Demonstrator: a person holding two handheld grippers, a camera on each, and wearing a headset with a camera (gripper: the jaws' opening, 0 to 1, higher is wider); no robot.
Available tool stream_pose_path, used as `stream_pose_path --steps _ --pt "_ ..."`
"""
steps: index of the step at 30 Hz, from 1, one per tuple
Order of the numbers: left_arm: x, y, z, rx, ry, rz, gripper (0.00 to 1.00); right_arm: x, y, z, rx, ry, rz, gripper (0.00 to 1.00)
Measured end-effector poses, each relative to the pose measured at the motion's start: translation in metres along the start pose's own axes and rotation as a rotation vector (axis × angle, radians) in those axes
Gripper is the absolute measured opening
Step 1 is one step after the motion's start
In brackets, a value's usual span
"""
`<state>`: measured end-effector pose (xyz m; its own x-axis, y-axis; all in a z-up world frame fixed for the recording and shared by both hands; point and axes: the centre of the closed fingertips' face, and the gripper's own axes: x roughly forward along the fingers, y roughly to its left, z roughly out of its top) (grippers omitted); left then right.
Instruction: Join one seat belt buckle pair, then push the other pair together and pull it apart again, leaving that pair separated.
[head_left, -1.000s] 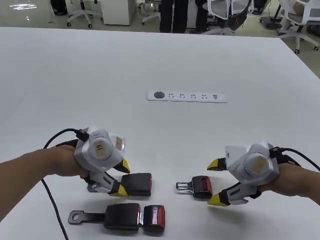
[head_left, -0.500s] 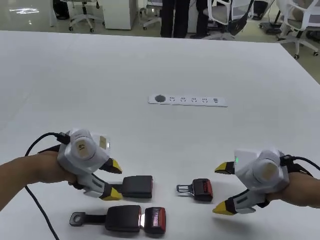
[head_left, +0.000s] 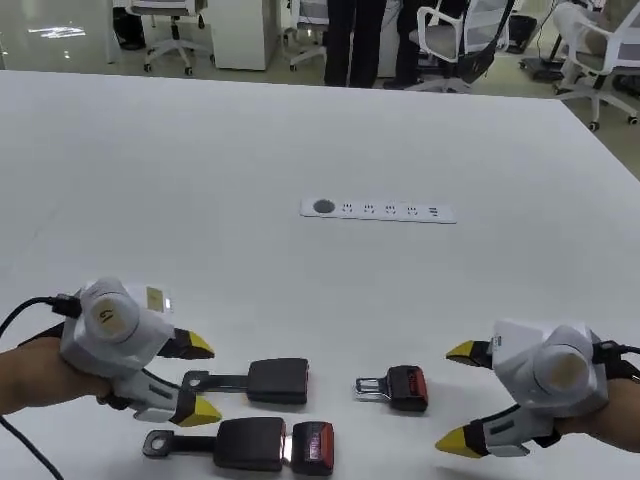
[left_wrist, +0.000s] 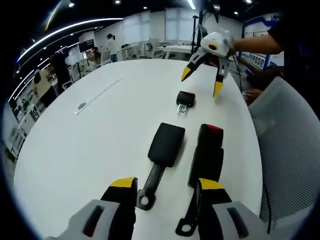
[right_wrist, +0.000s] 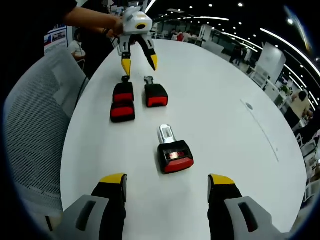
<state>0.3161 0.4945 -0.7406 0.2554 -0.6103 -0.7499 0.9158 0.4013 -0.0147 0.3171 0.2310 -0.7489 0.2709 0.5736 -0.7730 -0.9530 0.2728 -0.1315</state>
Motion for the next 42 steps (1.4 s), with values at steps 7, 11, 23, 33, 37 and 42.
stream_pose_path --steps 7,11,23,33,37,42 --pt "-0.015 -0.010 -0.012 -0.061 -0.053 0.050 0.52 -0.008 0.012 -0.002 0.055 -0.036 -0.023 0.69" --pt "-0.022 -0.018 -0.014 -0.097 -0.090 0.079 0.55 -0.012 0.019 -0.001 0.090 -0.064 -0.037 0.72" --pt "-0.029 -0.040 -0.014 -0.177 -0.192 0.188 0.62 -0.019 0.036 0.005 0.201 -0.147 -0.108 0.77" --pt "-0.035 -0.054 -0.011 -0.196 -0.270 0.270 0.74 -0.024 0.052 0.018 0.271 -0.202 -0.179 0.84" --pt "-0.039 -0.067 0.002 -0.214 -0.283 0.277 0.80 -0.026 0.054 0.021 0.311 -0.223 -0.198 0.89" --pt "-0.040 -0.068 -0.001 -0.227 -0.319 0.290 0.90 -0.023 0.058 0.022 0.327 -0.236 -0.195 0.92"
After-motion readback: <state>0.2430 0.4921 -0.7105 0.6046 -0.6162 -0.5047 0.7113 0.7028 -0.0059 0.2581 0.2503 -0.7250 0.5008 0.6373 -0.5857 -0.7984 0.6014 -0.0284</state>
